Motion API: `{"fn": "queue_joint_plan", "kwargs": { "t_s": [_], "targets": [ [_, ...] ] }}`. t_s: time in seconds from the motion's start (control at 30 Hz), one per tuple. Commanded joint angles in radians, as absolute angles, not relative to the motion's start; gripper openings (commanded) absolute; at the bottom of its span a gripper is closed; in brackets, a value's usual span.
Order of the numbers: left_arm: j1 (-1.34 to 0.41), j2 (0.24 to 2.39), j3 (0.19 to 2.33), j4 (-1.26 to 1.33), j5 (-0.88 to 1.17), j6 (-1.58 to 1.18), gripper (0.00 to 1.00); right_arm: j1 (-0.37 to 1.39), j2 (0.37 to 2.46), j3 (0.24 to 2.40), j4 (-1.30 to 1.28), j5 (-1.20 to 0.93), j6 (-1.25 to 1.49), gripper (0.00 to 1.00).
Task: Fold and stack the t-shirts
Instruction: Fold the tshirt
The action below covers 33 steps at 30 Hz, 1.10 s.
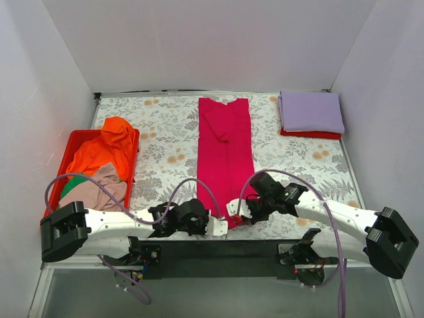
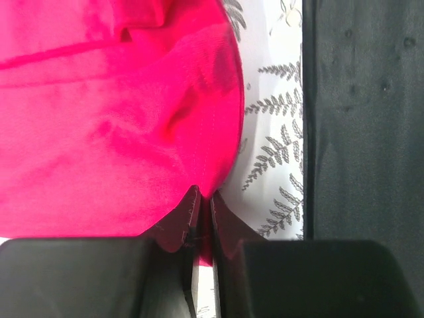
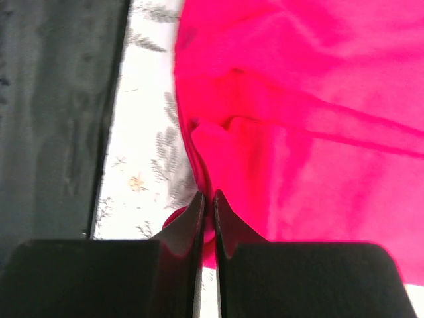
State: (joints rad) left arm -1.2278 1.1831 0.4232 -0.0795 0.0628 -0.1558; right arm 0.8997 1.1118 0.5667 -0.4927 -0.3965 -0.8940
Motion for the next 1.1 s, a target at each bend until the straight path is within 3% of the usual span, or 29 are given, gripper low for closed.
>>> {"fn": "queue_joint_plan", "kwargs": {
  "t_s": [0.0, 0.17, 0.43, 0.73, 1.07],
  "targets": [
    [-1.229, 1.135, 0.469, -0.061, 0.041, -0.123, 0.00, 0.839, 1.080, 0.623, -0.545, -0.420, -0.894, 0.01],
    [-1.151, 1.126, 0.497, -0.034, 0.052, -0.055, 0.00, 0.695, 1.066, 0.695, -0.548, -0.440, -0.913, 0.01],
    [-0.878, 1.222, 0.606, 0.073, 0.198, 0.054, 0.00, 0.531, 1.187, 0.853, -0.555, -0.483, -0.953, 0.01],
    [-0.651, 1.547, 0.870, 0.138, 0.339, 0.063, 0.00, 0.373, 1.531, 1.179, -0.552, -0.476, -0.930, 0.01],
    [-0.545, 1.804, 1.112, 0.132, 0.354, 0.023, 0.00, 0.330, 1.857, 1.486, -0.552, -0.469, -0.874, 0.01]
  ]
}}
